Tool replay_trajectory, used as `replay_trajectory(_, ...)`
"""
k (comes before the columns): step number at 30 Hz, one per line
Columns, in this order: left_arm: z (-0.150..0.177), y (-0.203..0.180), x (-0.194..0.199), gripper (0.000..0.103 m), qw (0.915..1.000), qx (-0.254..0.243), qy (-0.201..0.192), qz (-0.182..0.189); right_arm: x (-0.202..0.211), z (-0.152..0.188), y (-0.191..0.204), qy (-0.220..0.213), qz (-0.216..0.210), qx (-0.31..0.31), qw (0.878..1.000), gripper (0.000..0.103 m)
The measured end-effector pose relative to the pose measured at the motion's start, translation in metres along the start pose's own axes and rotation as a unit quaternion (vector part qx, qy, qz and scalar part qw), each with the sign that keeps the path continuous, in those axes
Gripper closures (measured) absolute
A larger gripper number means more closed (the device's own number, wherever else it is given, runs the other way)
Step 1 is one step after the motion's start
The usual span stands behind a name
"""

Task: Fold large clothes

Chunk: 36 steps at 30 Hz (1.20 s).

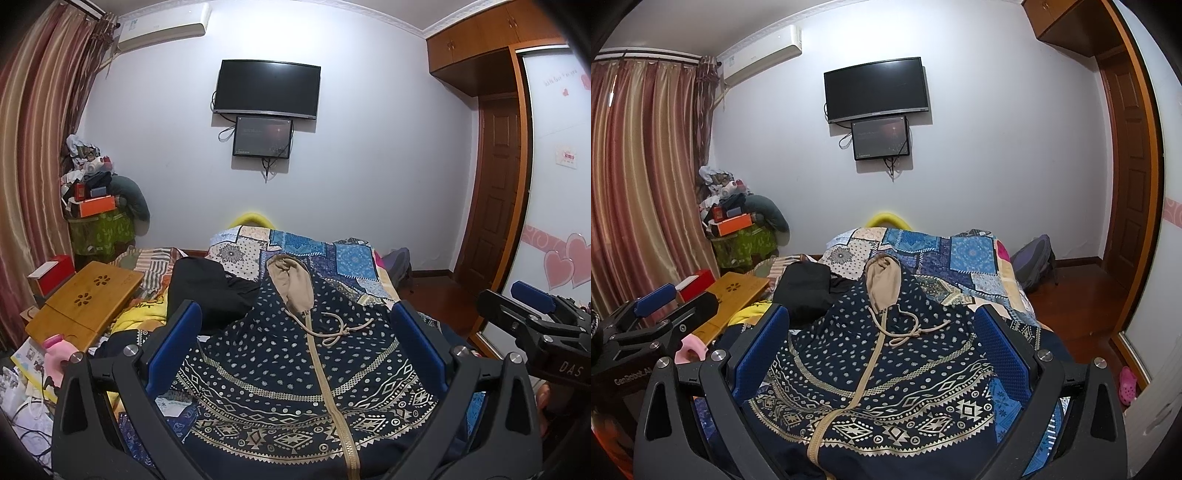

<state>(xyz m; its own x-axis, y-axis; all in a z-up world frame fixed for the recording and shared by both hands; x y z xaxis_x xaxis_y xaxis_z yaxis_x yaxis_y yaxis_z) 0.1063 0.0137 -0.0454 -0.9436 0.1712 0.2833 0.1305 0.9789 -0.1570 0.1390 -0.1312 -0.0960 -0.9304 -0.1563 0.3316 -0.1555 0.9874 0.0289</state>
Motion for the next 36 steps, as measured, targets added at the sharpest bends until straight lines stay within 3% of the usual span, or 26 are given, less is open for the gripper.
replay_trajectory(15,-0.007,0.055,-0.033,0.0,0.9989,0.027,0.009,-0.038,-0.04,-0.002,-0.001,0.035,0.015,0.013,0.999,0.003)
replay_trajectory(24,-0.012,0.139,-0.057,0.0,0.9898,0.037,0.004,-0.138,-0.082,-0.006,-0.01,0.054,0.044,0.023,0.997,0.003)
replay_trajectory(31,0.011,0.242,-0.075,0.0,0.9757,0.113,0.031,-0.185,-0.115,-0.012,-0.016,0.054,0.072,0.044,0.995,0.003)
replay_trajectory(36,0.061,0.318,-0.08,0.0,0.9528,0.219,0.076,-0.195,-0.144,-0.007,-0.021,0.078,0.089,0.056,0.991,0.003)
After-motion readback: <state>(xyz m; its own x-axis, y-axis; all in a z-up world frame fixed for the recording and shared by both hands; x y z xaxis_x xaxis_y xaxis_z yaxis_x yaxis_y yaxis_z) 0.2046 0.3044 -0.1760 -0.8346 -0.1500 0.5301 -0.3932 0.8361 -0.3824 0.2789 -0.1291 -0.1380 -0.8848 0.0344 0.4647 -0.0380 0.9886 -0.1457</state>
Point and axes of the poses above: each gripper's, at about its wrist camera, not at the fingertips, and x roughly against the way its jaws point, y to its left, z to its underside, the point moved 10 cm from there along -x, roughly the way its jaws point, and after that the axes turned 12 degrees about z, right-handed, at the moved point
